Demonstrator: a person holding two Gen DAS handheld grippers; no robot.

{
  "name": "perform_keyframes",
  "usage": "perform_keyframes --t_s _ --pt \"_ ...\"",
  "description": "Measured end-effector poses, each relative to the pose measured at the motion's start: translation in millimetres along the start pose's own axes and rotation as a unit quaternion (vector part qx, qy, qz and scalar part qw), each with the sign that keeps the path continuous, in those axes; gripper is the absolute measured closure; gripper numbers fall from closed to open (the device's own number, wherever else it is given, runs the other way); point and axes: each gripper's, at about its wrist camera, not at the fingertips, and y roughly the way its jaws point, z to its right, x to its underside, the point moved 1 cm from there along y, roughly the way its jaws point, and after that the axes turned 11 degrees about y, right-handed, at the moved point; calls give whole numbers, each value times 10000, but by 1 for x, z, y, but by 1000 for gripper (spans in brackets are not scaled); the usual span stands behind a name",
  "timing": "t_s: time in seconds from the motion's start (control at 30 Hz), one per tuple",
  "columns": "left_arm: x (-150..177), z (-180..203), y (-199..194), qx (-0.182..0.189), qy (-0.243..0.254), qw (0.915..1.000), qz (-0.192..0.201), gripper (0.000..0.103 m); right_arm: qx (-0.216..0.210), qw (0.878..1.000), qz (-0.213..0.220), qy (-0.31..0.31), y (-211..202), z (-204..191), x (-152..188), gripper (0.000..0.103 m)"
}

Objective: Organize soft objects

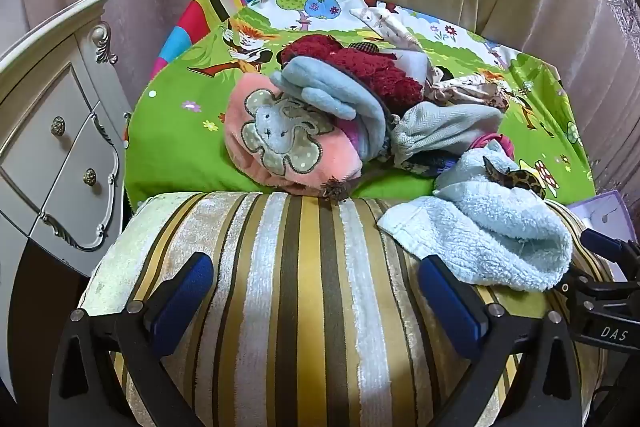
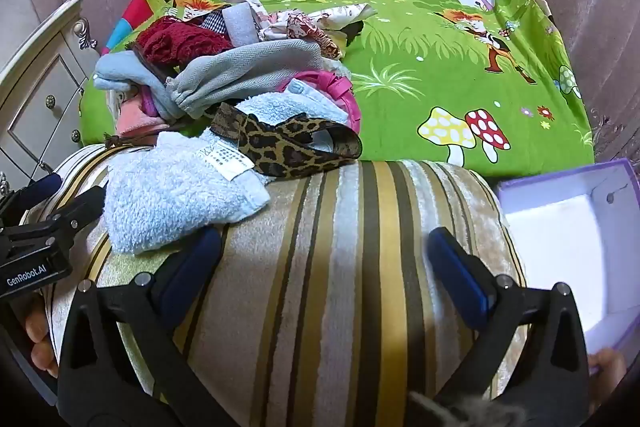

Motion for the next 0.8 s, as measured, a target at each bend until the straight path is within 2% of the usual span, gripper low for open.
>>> perform_keyframes --t_s 0.8 --pt "0 1 0 25 -11 10000 -22 0 4 10000 33 12 -1 0 1 0"
